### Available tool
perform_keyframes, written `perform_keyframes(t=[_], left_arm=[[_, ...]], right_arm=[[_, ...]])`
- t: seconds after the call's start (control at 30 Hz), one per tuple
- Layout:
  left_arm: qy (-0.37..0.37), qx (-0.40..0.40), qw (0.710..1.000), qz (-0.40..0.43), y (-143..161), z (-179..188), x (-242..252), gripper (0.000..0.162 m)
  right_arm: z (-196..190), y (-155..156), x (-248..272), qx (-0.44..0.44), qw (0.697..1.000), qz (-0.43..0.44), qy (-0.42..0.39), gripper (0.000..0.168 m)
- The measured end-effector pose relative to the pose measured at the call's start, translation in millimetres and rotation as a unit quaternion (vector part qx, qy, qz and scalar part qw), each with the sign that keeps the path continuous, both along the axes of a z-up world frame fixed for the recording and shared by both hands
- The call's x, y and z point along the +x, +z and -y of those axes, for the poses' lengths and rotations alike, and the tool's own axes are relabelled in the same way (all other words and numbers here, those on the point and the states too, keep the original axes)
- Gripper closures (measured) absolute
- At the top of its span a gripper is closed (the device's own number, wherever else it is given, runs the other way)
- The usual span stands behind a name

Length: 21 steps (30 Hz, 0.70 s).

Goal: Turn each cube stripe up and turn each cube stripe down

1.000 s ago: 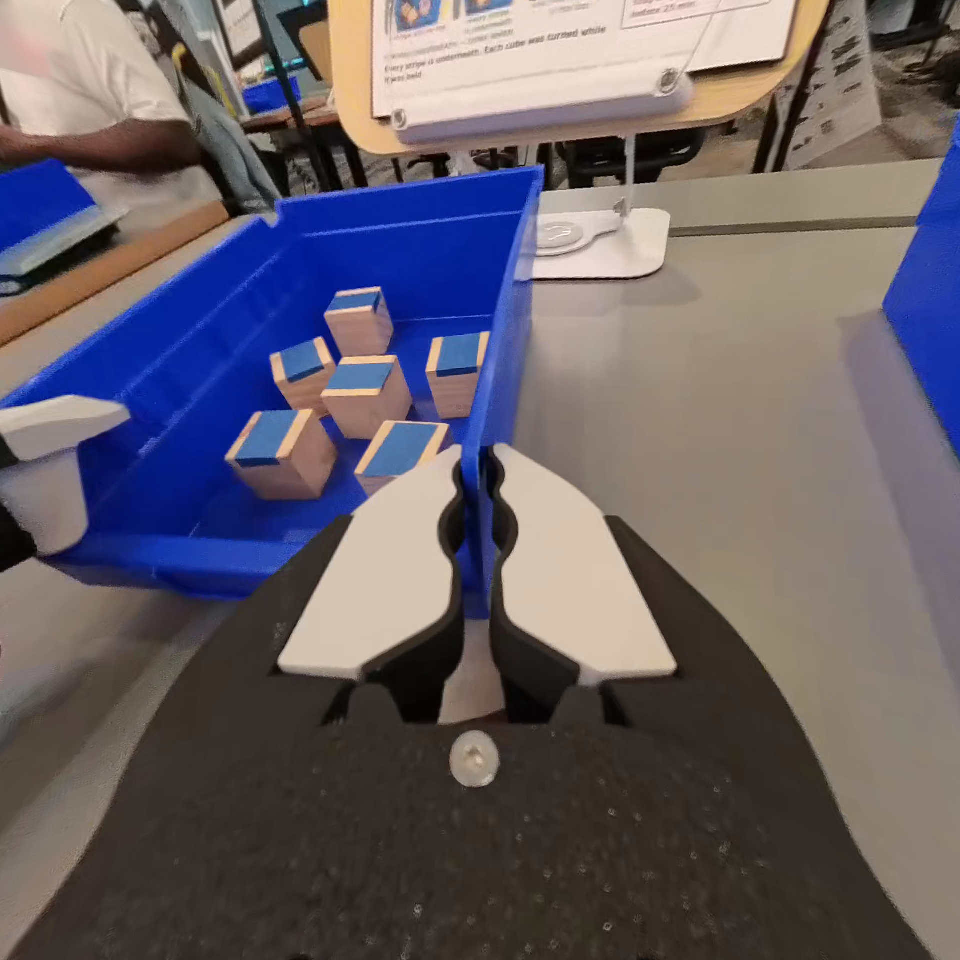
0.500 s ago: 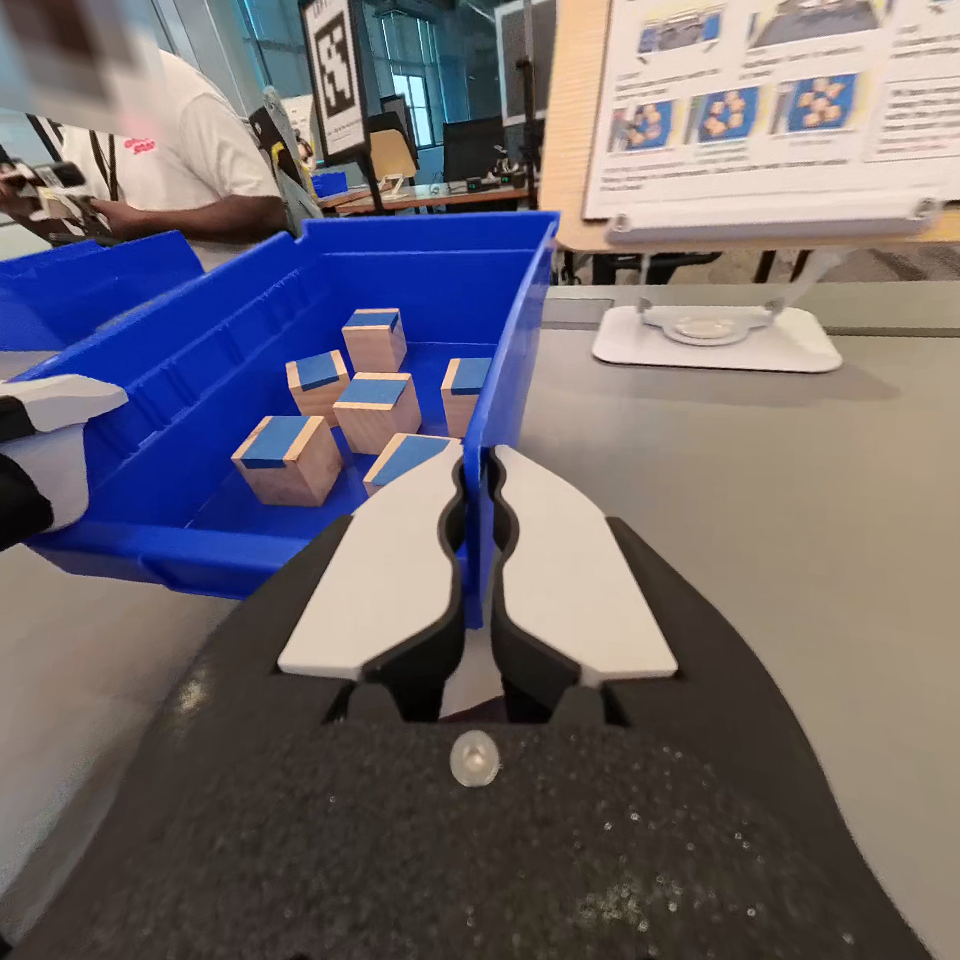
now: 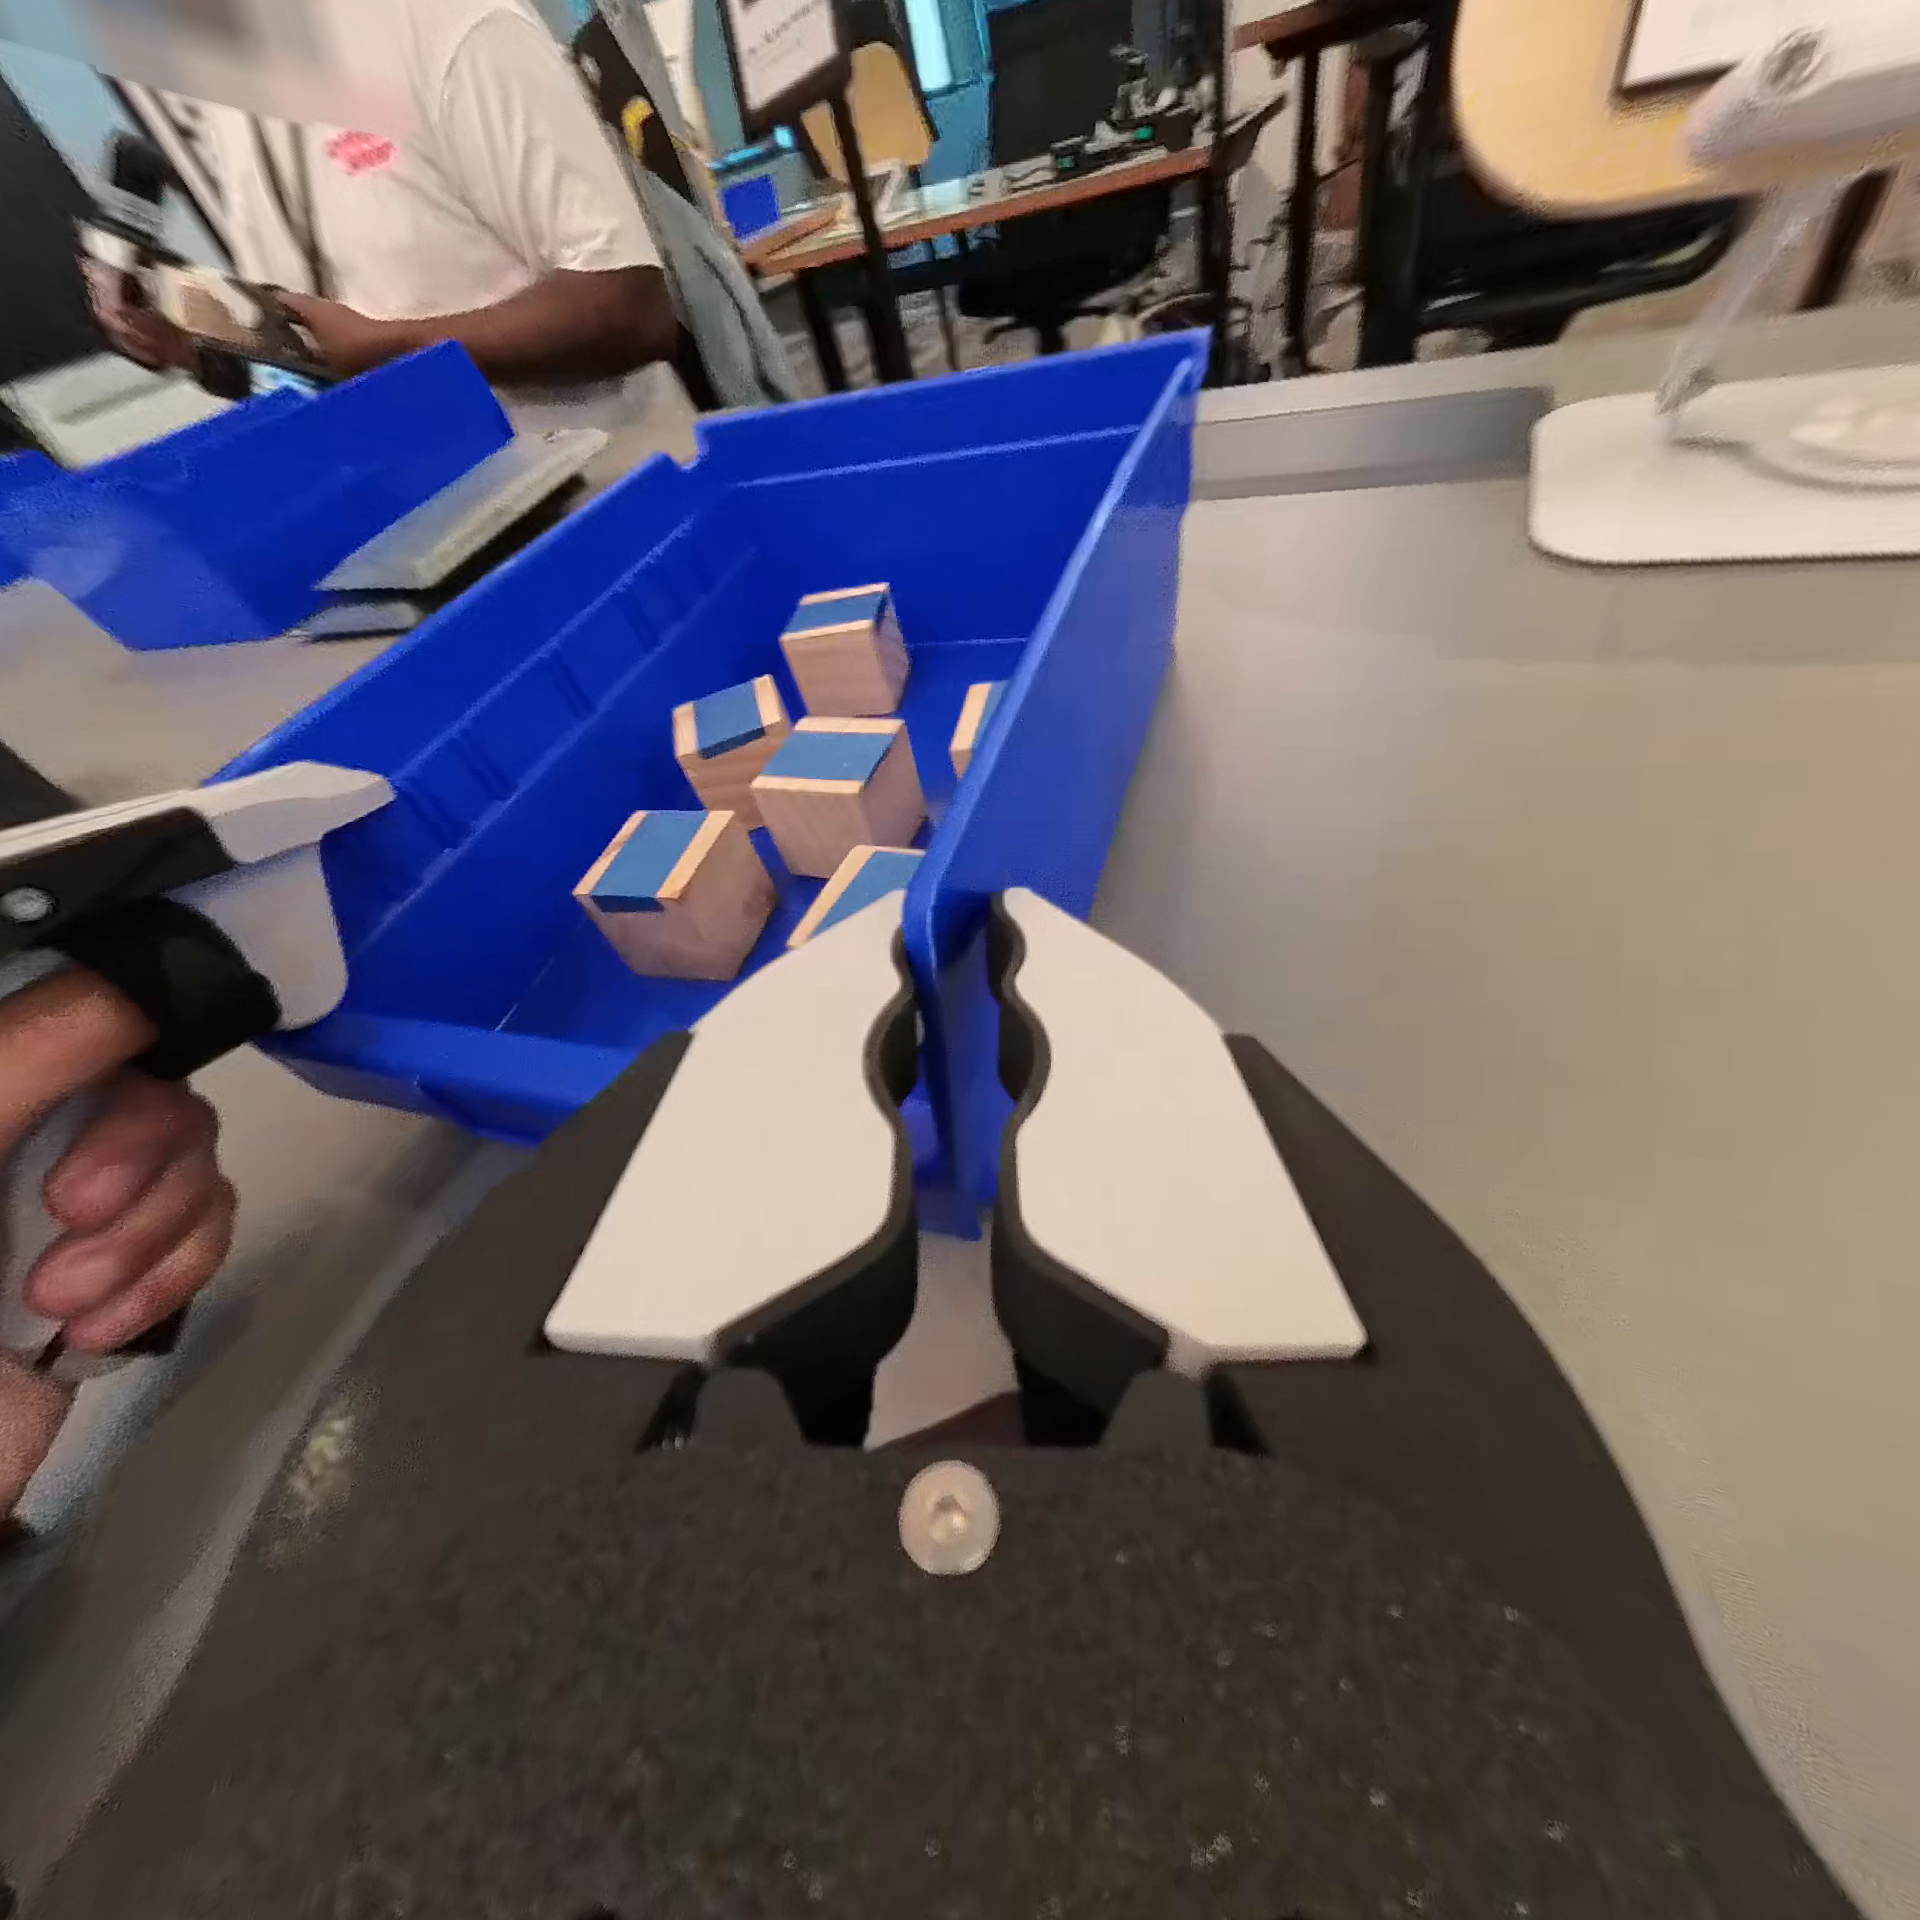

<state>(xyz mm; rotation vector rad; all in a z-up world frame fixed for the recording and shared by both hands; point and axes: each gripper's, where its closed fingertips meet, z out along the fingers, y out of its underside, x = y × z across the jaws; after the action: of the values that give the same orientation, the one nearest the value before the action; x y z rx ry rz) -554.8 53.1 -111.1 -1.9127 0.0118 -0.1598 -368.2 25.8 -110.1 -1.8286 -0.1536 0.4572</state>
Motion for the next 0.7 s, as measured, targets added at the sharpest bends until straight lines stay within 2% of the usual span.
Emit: perform_keyframes(t=[0.2,0.27,0.3,0.37,0.47,0.5,0.6,0.67,0.7], left_arm=[[-0.006,-0.004,1.000,-0.003,-0.3,-4.3,-1.1,0.160],[-0.007,-0.017,0.999,-0.035,-0.4,-3.3,-2.3,0.159],[0.009,-0.019,0.998,-0.055,2.1,-1.6,-7.5,0.151],[0.055,-0.016,0.995,-0.084,17.6,9.4,-21.4,0.127],[0.079,0.035,0.993,-0.081,66.0,39.4,-11.5,0.123],[0.054,0.049,0.995,-0.061,80.4,48.5,8.8,0.124],[-0.101,0.053,0.993,0.043,102.4,72.1,118.3,0.124],[-0.211,0.006,0.974,0.077,90.9,81.5,201.7,0.120],[-0.258,-0.029,0.962,0.090,79.3,82.8,239.2,0.112]], right_arm=[[3.5,-1.8,-1.8,-0.004,0.998,-0.008,0.054,0.154],[9.8,-1.8,-2.7,-0.019,0.994,-0.007,0.109,0.150],[16.7,-2.7,-1.9,-0.031,0.989,0.003,0.146,0.142],[34.9,-7.6,10.8,-0.063,0.974,0.044,0.212,0.126],[62.9,-20.6,62.3,-0.099,0.943,0.144,0.283,0.113],[67.2,-22.4,87.0,-0.094,0.941,0.167,0.280,0.101],[68.8,-14.4,165.0,-0.029,0.948,0.212,0.236,0.110],[67.7,-9.4,210.8,-0.001,0.961,0.192,0.198,0.108],[64.5,-7.8,234.1,0.004,0.972,0.165,0.169,0.106]])
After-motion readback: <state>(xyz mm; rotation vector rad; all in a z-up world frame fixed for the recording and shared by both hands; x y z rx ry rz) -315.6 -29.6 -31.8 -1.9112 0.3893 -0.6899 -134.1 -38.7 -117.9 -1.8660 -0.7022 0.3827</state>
